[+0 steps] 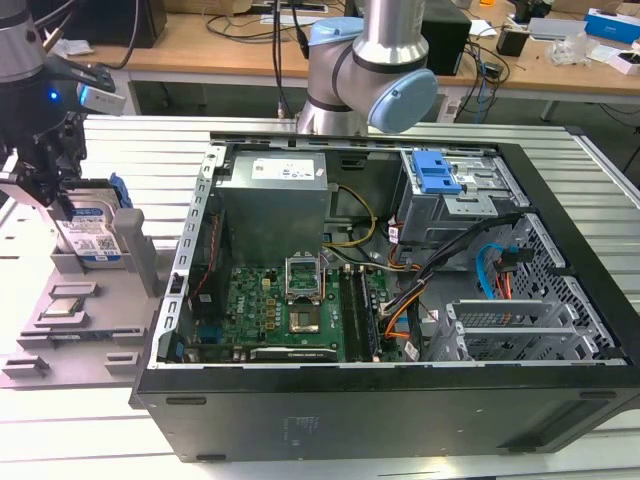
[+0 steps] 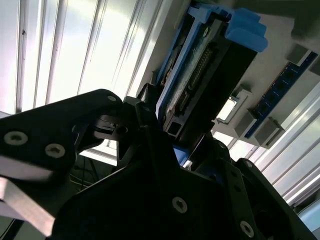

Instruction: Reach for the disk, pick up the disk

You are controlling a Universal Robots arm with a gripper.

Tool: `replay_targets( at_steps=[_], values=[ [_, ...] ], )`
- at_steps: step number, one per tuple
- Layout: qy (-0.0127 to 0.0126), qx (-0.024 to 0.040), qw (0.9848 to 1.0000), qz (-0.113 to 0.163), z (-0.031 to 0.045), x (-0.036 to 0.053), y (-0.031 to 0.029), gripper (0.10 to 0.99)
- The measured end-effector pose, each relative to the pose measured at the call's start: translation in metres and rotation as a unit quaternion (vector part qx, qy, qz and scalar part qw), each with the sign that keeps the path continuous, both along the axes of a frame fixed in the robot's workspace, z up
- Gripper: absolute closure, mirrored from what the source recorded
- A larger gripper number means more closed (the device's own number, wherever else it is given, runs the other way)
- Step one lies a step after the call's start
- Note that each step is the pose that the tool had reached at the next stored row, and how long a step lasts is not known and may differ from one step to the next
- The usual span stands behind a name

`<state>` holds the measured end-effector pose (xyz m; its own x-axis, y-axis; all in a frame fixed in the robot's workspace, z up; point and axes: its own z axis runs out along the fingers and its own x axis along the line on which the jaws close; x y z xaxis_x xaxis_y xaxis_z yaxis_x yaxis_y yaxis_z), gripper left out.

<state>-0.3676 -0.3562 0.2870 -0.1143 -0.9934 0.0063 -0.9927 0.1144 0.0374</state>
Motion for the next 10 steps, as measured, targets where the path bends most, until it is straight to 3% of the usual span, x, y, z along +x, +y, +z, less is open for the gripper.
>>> replay_targets(
  at_steps=[4, 10],
  values=[
    [0.0000, 0.0001, 0.9999, 0.017, -0.0001, -0.0030, 0.0003, 0.604],
    [0.0000, 0.0002, 0.9998, 0.018, -0.0001, -0.0057, 0.0006, 0.604]
  ],
)
